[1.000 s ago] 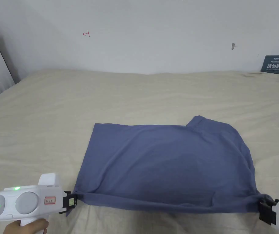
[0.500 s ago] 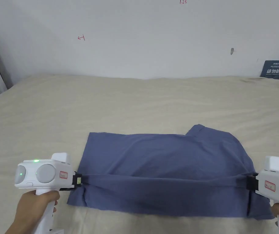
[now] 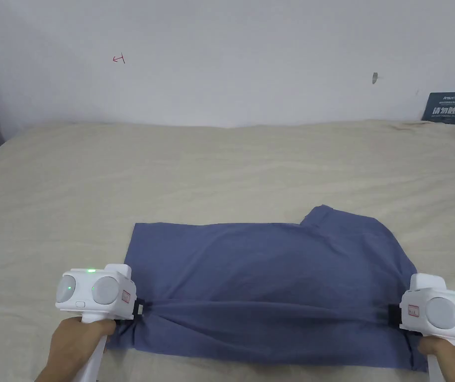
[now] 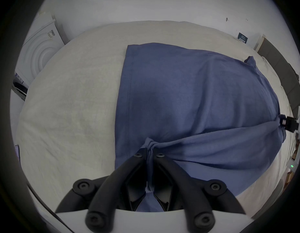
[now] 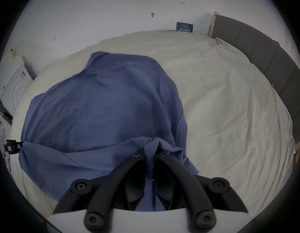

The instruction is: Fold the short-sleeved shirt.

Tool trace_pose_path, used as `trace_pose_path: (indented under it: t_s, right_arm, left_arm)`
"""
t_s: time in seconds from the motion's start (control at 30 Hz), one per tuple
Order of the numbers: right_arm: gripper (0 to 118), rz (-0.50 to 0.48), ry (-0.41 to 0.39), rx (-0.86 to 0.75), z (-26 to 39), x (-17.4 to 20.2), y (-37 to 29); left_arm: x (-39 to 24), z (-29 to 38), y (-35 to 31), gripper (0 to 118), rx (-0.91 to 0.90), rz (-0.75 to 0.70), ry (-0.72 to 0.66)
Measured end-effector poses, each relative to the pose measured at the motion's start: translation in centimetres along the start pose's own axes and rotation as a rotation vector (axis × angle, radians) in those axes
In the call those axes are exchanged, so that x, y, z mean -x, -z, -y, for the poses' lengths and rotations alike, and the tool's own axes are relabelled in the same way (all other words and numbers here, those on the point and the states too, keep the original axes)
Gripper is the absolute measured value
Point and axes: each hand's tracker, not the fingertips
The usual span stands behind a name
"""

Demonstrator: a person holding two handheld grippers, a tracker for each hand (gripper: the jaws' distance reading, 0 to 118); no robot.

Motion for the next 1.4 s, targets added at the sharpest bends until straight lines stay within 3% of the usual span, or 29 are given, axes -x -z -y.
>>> trace_pose_path:
  t_s: [0.1, 0.17, 0.23, 0.3, 0.37, 0.4, 0.47, 0.8, 0.83, 0.9, 0.93, 1.07, 1.13, 1.17, 1.3, 1.4]
  right_arm:
    - [7, -0.002, 0.005, -0.010, 0.6, -0.3, 0.1]
    - [13, -0.011, 0.020, -0.015, 0.3, -0.7, -0.4]
    - [16, -0.026, 0.027, -0.024, 0.1, -0.8, -1.2]
    - [46, -0.025, 0.024, -0.054, -0.4, -1.4, -2.2]
    - [82, -0.044, 0.032, -0.108, -0.5, -1.7, -3.8]
    - [90, -0.054, 0.043, -0.131, -0.6, -1.8, -4.5]
    - [98, -0.072, 0.051, -0.183, -0.6, -2.2, -6.4]
    - [102, -0.121, 0.044, -0.453, 2.2, -2.9, -17.0]
    - [102, -0.129, 0.042, -0.474, 2.7, -2.9, -17.7]
    - [99, -0.120, 0.030, -0.519, 3.8, -3.0, -18.9]
    - [91, -0.110, 0.019, -0.538, 4.2, -2.8, -19.4]
    - [23, -0.081, 0.005, -0.601, 6.4, -2.5, -20.9]
    - [7, -0.079, -0.010, -0.629, 7.4, -2.6, -21.2]
    - [4, -0.070, -0.014, -0.645, 8.0, -2.5, -21.3]
    - [0, -0.026, -0.066, -0.682, 9.8, -2.0, -21.7]
    - [0, -0.004, -0.094, -0.698, 10.7, -1.2, -22.4]
  left_arm:
    - [0.2, 0.0, -0.7, 5, 0.000, 0.006, 0.001]
    - [0.3, 0.0, -1.1, 18, 0.000, 0.014, -0.003]
    - [0.4, 0.0, -1.6, 21, -0.020, 0.021, -0.024]
    - [0.5, -0.1, -2.5, 51, -0.029, 0.028, -0.032]
    - [0.2, 0.0, -3.6, 100, -0.062, 0.025, -0.034]
    - [0.1, 0.1, -4.2, 113, -0.079, 0.024, -0.031]
    - [-0.2, 0.2, -6.0, 118, -0.140, 0.032, -0.022]
    - [0.3, 4.0, -13.4, 118, -0.325, 0.061, -0.027]
    - [0.4, 4.6, -13.9, 117, -0.344, 0.063, -0.027]
    - [0.4, 6.0, -15.1, 103, -0.419, 0.064, -0.044]
    - [0.4, 6.6, -15.4, 94, -0.441, 0.068, -0.042]
    - [0.0, 9.6, -16.5, 53, -0.544, 0.041, -0.048]
    - [-0.4, 10.9, -16.8, 26, -0.564, 0.041, -0.037]
    - [-0.6, 11.4, -16.6, 11, -0.568, 0.035, -0.033]
    - [-1.0, 13.3, -16.6, 0, -0.554, 0.058, -0.035]
    - [-1.3, 14.2, -16.3, 0, -0.536, 0.041, -0.015]
